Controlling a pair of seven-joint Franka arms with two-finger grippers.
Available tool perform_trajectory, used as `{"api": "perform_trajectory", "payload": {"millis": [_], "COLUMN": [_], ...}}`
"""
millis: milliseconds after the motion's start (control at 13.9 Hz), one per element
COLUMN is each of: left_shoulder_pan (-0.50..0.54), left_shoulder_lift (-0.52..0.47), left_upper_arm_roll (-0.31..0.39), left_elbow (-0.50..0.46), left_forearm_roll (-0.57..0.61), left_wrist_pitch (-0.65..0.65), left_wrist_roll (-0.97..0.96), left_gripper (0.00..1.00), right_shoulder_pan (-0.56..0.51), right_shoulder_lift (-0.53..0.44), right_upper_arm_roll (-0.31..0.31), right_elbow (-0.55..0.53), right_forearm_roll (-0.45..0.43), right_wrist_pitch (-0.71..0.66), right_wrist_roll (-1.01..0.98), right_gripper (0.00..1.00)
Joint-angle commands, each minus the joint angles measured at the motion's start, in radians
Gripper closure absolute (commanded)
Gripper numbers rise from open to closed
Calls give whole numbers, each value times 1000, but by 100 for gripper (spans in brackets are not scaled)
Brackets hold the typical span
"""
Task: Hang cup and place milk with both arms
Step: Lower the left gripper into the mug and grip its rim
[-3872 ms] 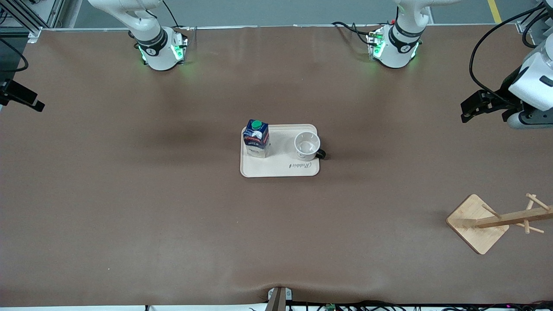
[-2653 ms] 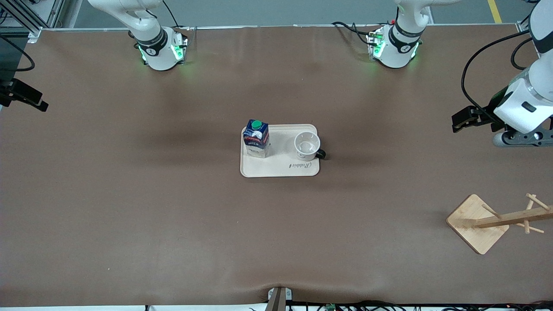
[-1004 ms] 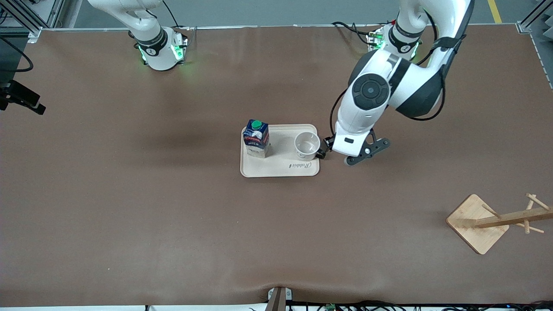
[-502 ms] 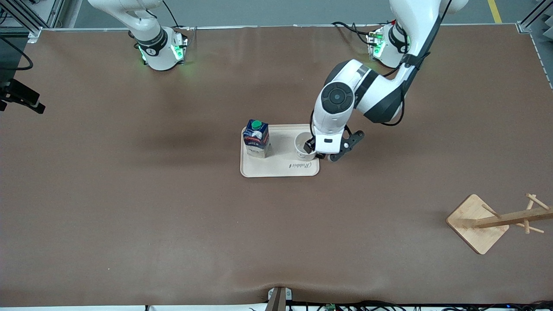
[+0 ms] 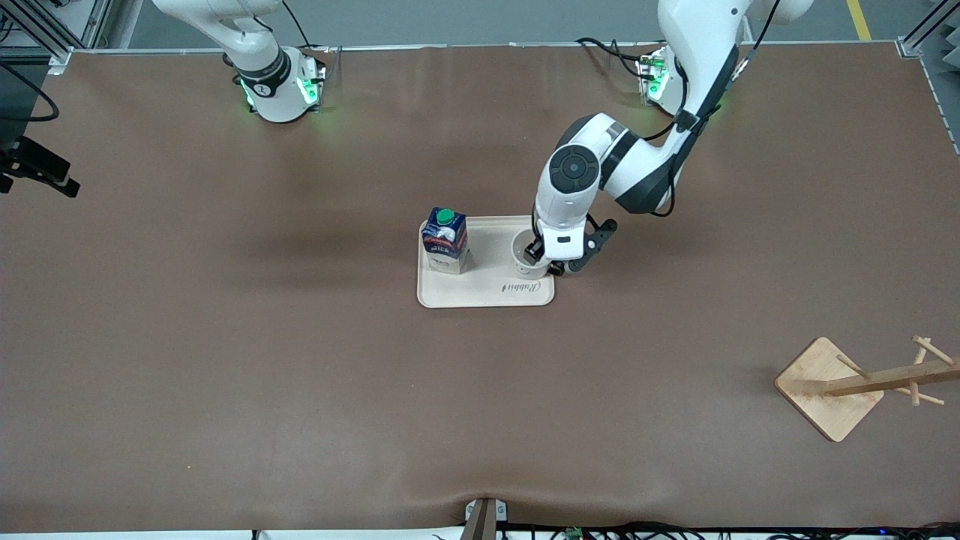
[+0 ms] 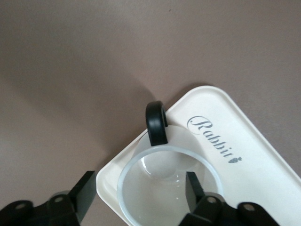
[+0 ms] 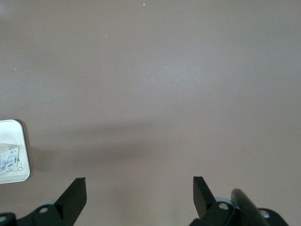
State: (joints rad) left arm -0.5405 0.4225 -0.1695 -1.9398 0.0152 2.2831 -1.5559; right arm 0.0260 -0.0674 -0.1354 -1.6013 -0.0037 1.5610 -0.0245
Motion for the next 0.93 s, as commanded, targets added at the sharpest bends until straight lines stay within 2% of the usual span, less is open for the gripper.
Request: {"api": "perform_trajectory", "payload": {"millis": [0, 215, 717, 789, 860], "left_shoulder_pan": [-21, -41, -46, -46, -46], "left_shoulder_lift": [18, 47, 68, 70, 73], "left_upper_arm_roll": [5, 5, 5, 5, 5], "left_elbow": [-7, -2, 12, 16, 22], "left_forearm_roll": [-15, -14, -6, -6, -6], "left_wrist_pitch": [24, 53, 67, 67, 65], "left_wrist_roll": [-55, -105, -113, -115, -115], "left_gripper": [26, 38, 86, 98, 100], "right_shoulder_pan": [3, 3, 5, 5, 5], "right_shoulder_lift": [3, 5, 5, 5, 5], "right_upper_arm_roll": [-1, -1, -1, -1, -1], "right_elbow": [11, 11, 12, 12, 12], "right_forearm_roll": [-13, -13, -13, -13, -13], "right_wrist_pitch": [-7, -7, -7, -7, -9], "right_wrist_roll": [-8, -5, -8, -8, -8], "right_gripper": [0, 0, 0, 0, 0]}}
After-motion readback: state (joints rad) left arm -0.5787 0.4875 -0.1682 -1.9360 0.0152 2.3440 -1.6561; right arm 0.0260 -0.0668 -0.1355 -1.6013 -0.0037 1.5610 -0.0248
